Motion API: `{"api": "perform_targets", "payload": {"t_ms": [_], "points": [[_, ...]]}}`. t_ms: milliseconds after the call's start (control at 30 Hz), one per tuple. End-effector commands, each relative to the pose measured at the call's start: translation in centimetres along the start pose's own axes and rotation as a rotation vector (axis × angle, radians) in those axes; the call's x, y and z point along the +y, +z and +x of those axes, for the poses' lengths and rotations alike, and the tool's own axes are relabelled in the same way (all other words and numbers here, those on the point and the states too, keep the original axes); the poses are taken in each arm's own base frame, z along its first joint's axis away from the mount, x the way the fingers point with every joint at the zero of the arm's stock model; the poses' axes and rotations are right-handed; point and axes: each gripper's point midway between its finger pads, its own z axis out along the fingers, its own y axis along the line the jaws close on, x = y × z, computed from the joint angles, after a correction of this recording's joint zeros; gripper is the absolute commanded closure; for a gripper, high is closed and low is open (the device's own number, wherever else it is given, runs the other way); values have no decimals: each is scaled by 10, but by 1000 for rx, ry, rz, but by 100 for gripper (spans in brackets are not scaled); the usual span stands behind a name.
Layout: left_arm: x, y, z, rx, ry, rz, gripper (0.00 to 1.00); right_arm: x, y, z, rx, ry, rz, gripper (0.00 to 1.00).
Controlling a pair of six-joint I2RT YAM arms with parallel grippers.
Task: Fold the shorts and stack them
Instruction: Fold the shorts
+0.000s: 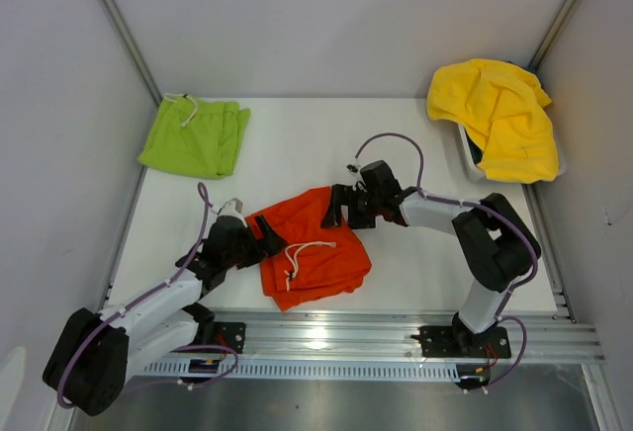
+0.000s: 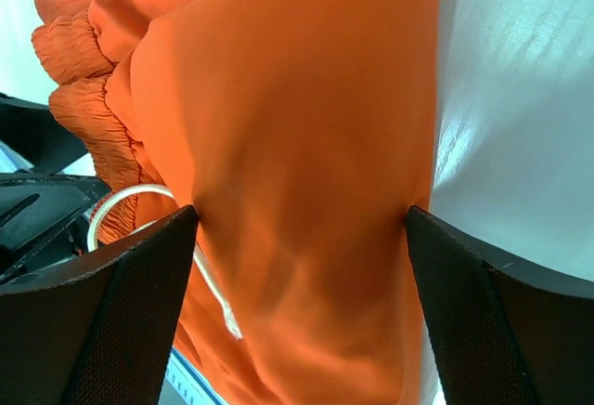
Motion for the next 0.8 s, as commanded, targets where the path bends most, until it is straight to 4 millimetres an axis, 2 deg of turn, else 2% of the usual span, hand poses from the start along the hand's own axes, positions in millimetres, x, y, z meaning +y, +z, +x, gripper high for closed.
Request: {"api": "perform_targets", "payload": {"t_ms": [0, 33, 100, 167, 200, 233, 267, 300, 333, 400, 433, 467, 500, 533, 567, 633, 667, 700, 733, 767], "points": [[-11, 1, -5, -3, -21, 31, 6, 18, 5, -6, -12, -35, -123, 9], [-15, 2, -8, -9, -17, 44, 9, 20, 7, -7, -15, -31, -139, 14], [-14, 4, -6, 4, -11, 36, 14, 22, 9, -4, -8, -26, -160, 18], [-18, 6, -8, 16, 4, 38, 18, 25, 10, -2, -4, -20, -186, 28], [-25, 8, -11, 12, 12, 60, 24, 26, 10, -2, -4, -15, -193, 33], [-22, 12, -8, 31, 16, 45, 27, 26, 11, 0, 2, -12, -197, 45], [-27, 13, -13, 29, 27, 55, 30, 26, 12, -1, -1, -11, -202, 52], [-28, 14, -12, 38, 31, 58, 38, 27, 12, 0, 2, -6, -208, 64], [-27, 16, -12, 47, 35, 52, 43, 26, 12, 0, 0, -4, -206, 71], [-33, 17, -21, 37, 49, 64, 55, 24, 11, -1, -11, 5, -191, 84], [-37, 18, -26, 29, 54, 69, 58, 22, 11, -2, -17, 10, -184, 95], [-40, 19, -33, 17, 71, 70, 62, 19, 10, -1, -20, 19, -173, 100], [-38, 20, -36, 18, 77, 58, 67, 17, 8, -5, -43, 36, -152, 100], [-45, 20, -45, -1, 88, 66, 71, 14, 7, -7, -56, 53, -138, 100], [-48, 22, -53, -9, 108, 65, 73, 7, 5, -3, -64, 77, -117, 100], [-56, 26, -65, -26, 132, 65, 78, 6, -3, -9, -130, 131, -81, 100], [-60, 33, -72, -26, 157, 60, 79, -2, -5, 5, -129, 157, -55, 100], [-61, 37, -73, -14, 168, 55, 81, -1, -13, -2, -192, 162, -24, 100], [-76, 39, -87, -23, 179, 66, 83, -5, -15, 7, -193, 175, 18, 100], [-88, 43, -98, -24, 205, 85, 84, 5, -14, 21, -178, 151, 35, 100]]}}
